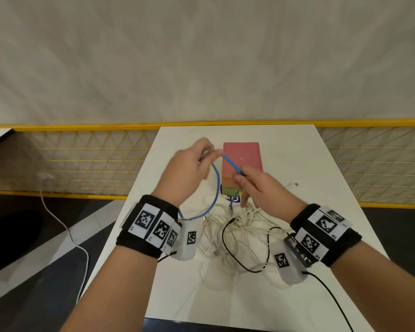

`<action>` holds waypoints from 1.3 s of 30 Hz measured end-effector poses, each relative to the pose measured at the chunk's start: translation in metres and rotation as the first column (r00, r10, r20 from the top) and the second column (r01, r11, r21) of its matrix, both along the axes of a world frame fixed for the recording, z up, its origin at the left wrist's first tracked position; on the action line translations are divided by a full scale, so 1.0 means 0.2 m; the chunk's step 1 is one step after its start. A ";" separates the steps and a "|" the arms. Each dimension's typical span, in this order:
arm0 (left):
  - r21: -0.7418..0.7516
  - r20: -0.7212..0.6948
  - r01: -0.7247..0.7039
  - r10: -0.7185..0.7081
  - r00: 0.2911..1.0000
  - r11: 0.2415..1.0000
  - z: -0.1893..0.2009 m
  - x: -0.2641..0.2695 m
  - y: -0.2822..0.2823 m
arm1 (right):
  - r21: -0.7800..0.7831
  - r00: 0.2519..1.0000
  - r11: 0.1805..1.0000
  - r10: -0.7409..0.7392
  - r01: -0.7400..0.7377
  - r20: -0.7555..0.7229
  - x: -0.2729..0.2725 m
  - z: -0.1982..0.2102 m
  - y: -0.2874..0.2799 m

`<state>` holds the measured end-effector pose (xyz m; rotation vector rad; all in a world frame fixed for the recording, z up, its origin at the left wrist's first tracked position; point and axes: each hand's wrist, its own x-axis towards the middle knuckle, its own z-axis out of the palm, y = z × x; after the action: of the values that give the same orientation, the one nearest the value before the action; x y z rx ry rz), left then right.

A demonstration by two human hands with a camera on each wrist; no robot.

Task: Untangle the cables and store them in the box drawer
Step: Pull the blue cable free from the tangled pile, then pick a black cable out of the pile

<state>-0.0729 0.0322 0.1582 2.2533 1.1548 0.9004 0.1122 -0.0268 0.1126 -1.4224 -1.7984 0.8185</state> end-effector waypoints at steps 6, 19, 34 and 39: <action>0.043 -0.038 -0.064 0.066 0.997 0.997 0.03 -0.17 0.04 | -0.062 0.949 0.997 0.065 -0.048 0.310 0.02 -0.11 0.01; -0.215 0.067 -0.116 0.133 0.989 0.970 -0.30 -0.37 0.01 | -0.114 0.932 0.993 0.081 -0.043 0.353 -0.21 -0.03 0.41; -0.432 0.158 0.007 0.068 0.985 0.902 -0.45 -0.18 -0.08 | -0.460 0.608 0.887 0.379 -0.025 0.697 -0.25 -0.51 0.13; -0.485 0.222 -0.011 0.135 0.966 0.875 -0.44 -0.16 -0.10 | -0.193 0.838 0.981 0.083 0.027 0.540 -0.22 -0.49 0.04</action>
<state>-0.1046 0.0118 0.0709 1.6547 1.1957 0.7902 0.0676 -0.0194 0.0137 -1.9070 -2.2097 0.6509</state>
